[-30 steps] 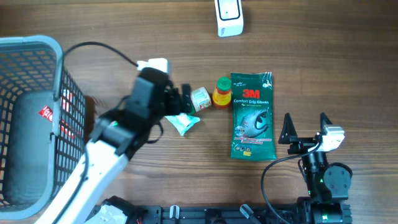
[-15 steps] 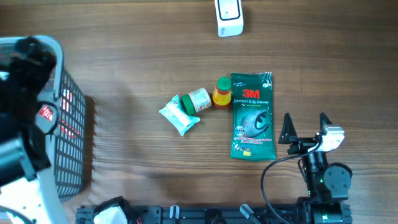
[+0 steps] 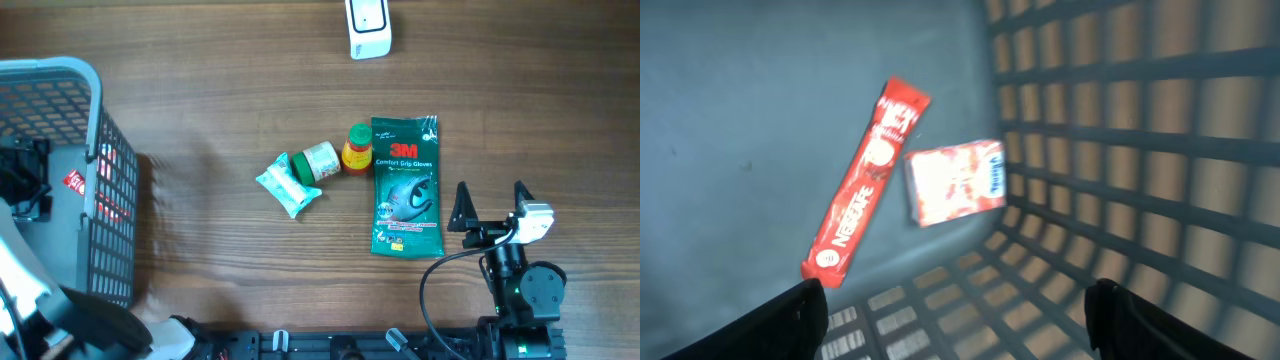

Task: Scan the item barcode
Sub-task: 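Reach into the basket and grasp the red-white snack box with left gripper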

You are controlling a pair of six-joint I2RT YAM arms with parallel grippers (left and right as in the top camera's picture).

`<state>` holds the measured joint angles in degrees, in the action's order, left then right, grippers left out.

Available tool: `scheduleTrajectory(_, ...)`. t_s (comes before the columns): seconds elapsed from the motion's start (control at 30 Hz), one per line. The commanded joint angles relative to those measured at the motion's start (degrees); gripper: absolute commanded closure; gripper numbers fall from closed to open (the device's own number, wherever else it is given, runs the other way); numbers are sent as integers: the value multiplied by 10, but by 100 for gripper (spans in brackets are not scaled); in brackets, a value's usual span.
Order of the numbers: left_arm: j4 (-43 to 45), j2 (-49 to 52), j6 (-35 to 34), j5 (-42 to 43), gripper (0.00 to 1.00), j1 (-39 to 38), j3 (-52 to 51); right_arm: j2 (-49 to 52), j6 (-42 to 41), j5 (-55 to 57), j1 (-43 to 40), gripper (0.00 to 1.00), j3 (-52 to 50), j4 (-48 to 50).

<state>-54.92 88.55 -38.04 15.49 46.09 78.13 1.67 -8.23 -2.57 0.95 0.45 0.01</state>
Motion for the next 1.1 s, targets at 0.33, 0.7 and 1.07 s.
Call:
scheduleTrajectory(0.33, 142, 89, -45, -25, 12, -45, -130, 0, 7, -5, 2, 0, -2, 1)
scheduleTrajectory(0.7, 250, 90, -49, -25, 24, -69, -188, 0, 7, -5, 2, 0, -2, 1)
scheduleTrajectory(1.07, 263, 108, -77, -31, 36, -82, -190, 0, 7, -5, 2, 0, -2, 1)
